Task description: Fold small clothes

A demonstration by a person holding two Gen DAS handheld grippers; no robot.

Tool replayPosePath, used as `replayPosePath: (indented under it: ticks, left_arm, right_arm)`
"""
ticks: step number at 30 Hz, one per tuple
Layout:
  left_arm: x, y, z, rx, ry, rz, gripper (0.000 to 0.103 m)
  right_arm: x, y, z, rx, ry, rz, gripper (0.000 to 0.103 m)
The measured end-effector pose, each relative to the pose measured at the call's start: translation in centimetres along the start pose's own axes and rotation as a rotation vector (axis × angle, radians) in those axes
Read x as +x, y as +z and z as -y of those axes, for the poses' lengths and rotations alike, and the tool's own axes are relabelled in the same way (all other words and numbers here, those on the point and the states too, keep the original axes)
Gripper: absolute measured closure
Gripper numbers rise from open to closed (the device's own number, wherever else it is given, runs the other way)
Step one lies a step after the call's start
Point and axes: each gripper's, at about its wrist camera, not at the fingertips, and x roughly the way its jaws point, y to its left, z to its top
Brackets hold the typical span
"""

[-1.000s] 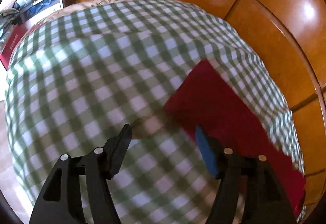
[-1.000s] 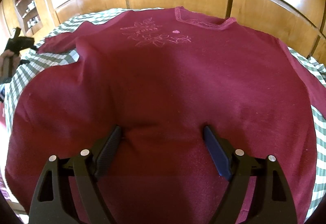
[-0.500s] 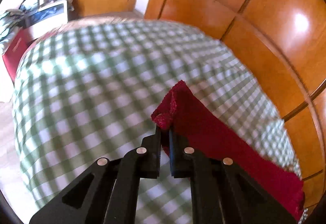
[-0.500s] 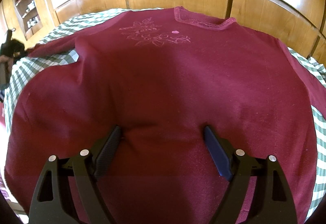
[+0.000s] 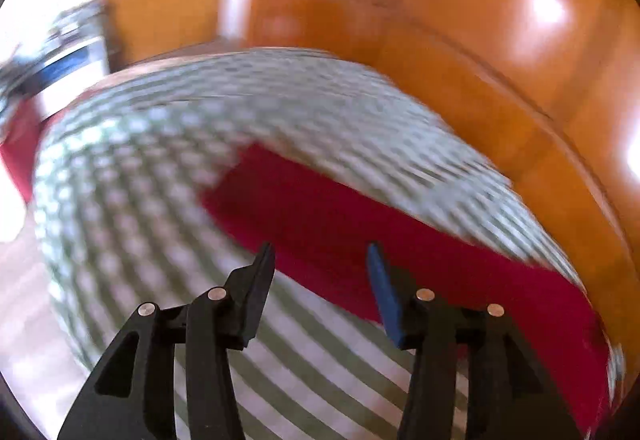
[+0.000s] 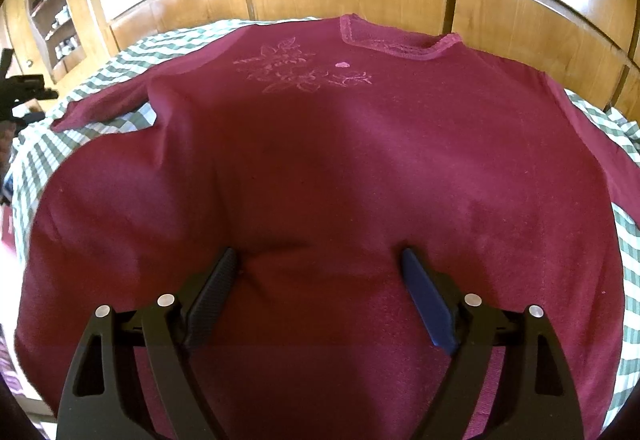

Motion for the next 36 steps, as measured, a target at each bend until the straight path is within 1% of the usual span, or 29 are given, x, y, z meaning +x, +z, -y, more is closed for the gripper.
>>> replayPosePath:
  ticks: [2, 3, 4, 5, 6, 8, 9, 10, 11, 14, 16, 17, 18, 19, 21, 22, 23, 24, 25, 26, 28, 31, 32, 33, 35, 36]
  left_arm:
    - [-1.7, -2.7, 4.4, 0.107, -0.100, -0.006, 0.054]
    - [-2.6, -4.0, 6.2, 0.153, -0.150, -0.011, 0.053]
    - [-3.5, -5.8, 8.7, 0.209, -0.214, -0.019, 0.052]
    - [-4.3, -7.3, 10.2, 0.254, -0.259, -0.026, 0.049]
    - [-5.1, -9.5, 12.7, 0.319, -0.315, -0.036, 0.047]
    - [-6.2, -12.7, 16.1, 0.407, -0.383, -0.056, 0.047]
    - [-6.8, -14.8, 18.1, 0.467, -0.425, -0.067, 0.046]
    - [-7.0, -16.3, 19.3, 0.502, -0.442, -0.073, 0.045]
    - [-7.1, -18.0, 20.8, 0.547, -0.455, -0.091, 0.044]
    - [-7.1, -22.0, 23.5, 0.627, -0.475, -0.153, 0.044]
    - [-7.0, -24.0, 24.6, 0.682, -0.454, -0.164, 0.044]
    - [-6.9, -24.7, 25.0, 0.692, -0.450, -0.176, 0.044]
    - [-6.4, -25.3, 25.1, 0.694, -0.442, -0.195, 0.041]
    - [-6.2, -25.6, 25.1, 0.696, -0.432, -0.194, 0.040]
    - [-5.6, -25.9, 24.9, 0.702, -0.426, -0.182, 0.039]
    - [-5.3, -25.8, 24.9, 0.705, -0.424, -0.178, 0.038]
    - [-5.3, -25.9, 25.0, 0.714, -0.421, -0.177, 0.036]
    - [-5.2, -26.0, 25.1, 0.727, -0.415, -0.177, 0.035]
    - [-5.5, -26.0, 25.0, 0.729, -0.413, -0.177, 0.035]
    - [-5.4, -26.1, 25.1, 0.729, -0.412, -0.178, 0.034]
    - [-5.2, -26.0, 24.9, 0.729, -0.412, -0.178, 0.033]
    - [-4.9, -26.4, 25.4, 0.726, -0.408, -0.173, 0.031]
    - [-4.9, -26.4, 25.5, 0.729, -0.405, -0.171, 0.031]
    - [-4.9, -26.5, 25.5, 0.730, -0.404, -0.170, 0.031]
    - [-4.9, -26.5, 25.6, 0.729, -0.402, -0.171, 0.031]
    - [-4.9, -26.5, 25.6, 0.730, -0.401, -0.171, 0.031]
  right_arm:
    - [-1.0, 0.1, 1.0, 0.045, 0.014, -0.010, 0.029]
    - [-2.2, 0.0, 2.4, 0.095, 0.021, -0.001, 0.035]
    - [-3.3, -0.1, 3.6, 0.132, 0.014, 0.021, 0.037]
    - [-4.8, -0.3, 5.4, 0.173, -0.010, 0.057, 0.037]
    - [-6.0, -0.5, 6.9, 0.204, -0.038, 0.082, 0.037]
    - [-8.4, -1.3, 10.6, 0.285, -0.112, 0.127, 0.037]
    - [-9.9, -1.9, 13.2, 0.340, -0.175, 0.156, 0.037]
    - [-11.0, -2.4, 15.0, 0.363, -0.238, 0.175, 0.037]
    - [-12.0, -3.0, 16.9, 0.363, -0.326, 0.187, 0.037]
    - [-12.3, -3.8, 20.9, 0.308, -0.527, 0.152, 0.037]
    - [-11.5, -4.1, 23.1, 0.300, -0.575, 0.119, 0.037]
    - [-10.7, -4.1, 24.3, 0.299, -0.588, 0.098, 0.037]
    - [-9.7, -4.0, 25.5, 0.299, -0.593, 0.070, 0.037]
    - [-8.8, -3.9, 26.4, 0.298, -0.599, 0.049, 0.044]
    - [-6.6, -3.5, 28.3, 0.300, -0.640, -0.002, 0.052]
    - [-6.3, -3.7, 29.2, 0.320, -0.633, -0.010, 0.063]
    - [-6.1, -3.5, 30.0, 0.348, -0.606, -0.017, 0.070]
    - [-6.3, -3.3, 30.6, 0.371, -0.592, -0.014, 0.084]
    - [-7.0, -3.1, 31.2, 0.379, -0.599, -0.001, 0.094]
    - [-8.0, -2.9, 31.5, 0.388, -0.597, 0.027, 0.094]
    - [-11.6, -2.4, 31.7, 0.404, -0.590, 0.118, 0.096]
    - [-17.0, -1.5, 33.4, 0.436, -0.613, 0.230, 0.096]
    - [-18.9, -1.2, 34.7, 0.469, -0.628, 0.262, 0.096]
    - [-19.8, -0.8, 36.2, 0.497, -0.636, 0.277, 0.096]
    - [-21.0, -0.3, 39.2, 0.553, -0.664, 0.294, 0.096]
    - [-21.3, 0.0, 41.2, 0.592, -0.684, 0.290, 0.096]
